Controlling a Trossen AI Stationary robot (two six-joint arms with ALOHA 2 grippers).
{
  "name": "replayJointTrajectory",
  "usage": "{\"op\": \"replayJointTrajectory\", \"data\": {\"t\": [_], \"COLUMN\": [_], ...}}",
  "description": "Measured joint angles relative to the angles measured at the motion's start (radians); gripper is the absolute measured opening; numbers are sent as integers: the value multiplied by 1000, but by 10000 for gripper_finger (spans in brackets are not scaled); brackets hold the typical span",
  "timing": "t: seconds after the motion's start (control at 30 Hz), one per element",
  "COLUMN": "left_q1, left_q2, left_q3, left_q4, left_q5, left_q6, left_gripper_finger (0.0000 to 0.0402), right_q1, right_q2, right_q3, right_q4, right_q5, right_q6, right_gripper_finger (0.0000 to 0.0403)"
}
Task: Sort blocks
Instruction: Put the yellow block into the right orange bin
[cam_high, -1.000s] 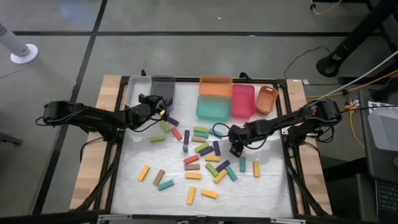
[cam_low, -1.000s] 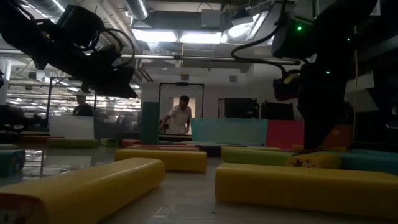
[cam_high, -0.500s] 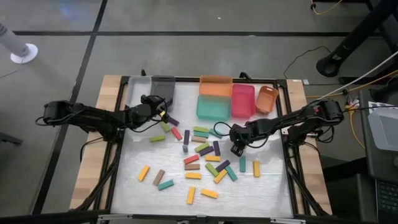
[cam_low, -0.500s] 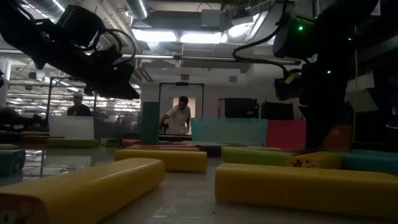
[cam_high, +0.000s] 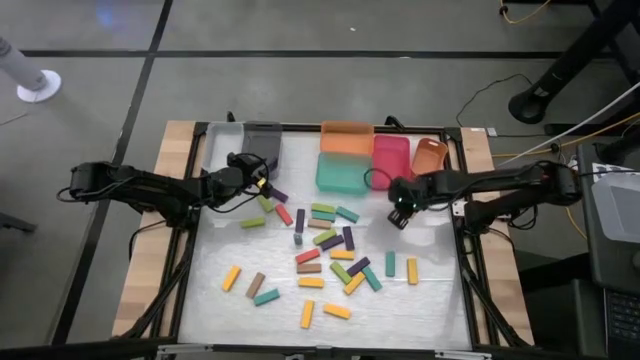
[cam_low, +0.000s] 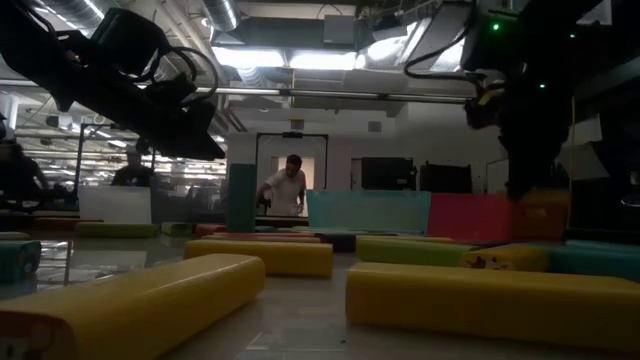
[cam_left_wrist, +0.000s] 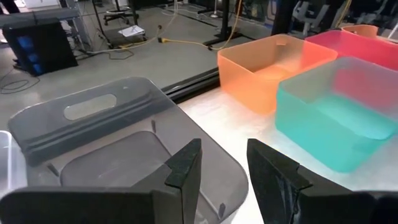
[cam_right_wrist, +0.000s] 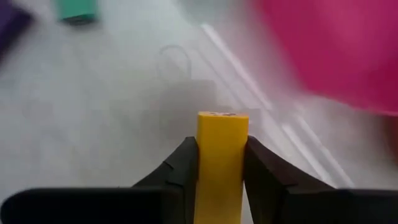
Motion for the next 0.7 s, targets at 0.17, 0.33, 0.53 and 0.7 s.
{"op": "replayJointTrajectory", "data": {"t": [0.17,0.33,0.53,0.7], "left_q1": [0,0,0,0], "left_q2": [0,0,0,0], "left_q3": [0,0,0,0], "left_q4": [0,0,0,0], "left_q5": [28,91,185,188], "left_q6": [-33,-69,-69,-68], "left_gripper_finger": [118,118,118,118], "right_q1": [-138,-283,-447,-551], "right_q2": [-57,-77,-77,-77], "right_q3": [0,1,1,1], "right_q4": [-21,-8,-4,20], "right_q5": [68,132,175,175], "right_q6": [-93,-180,-270,-337], "right_gripper_finger": [100,100,102,105]}}
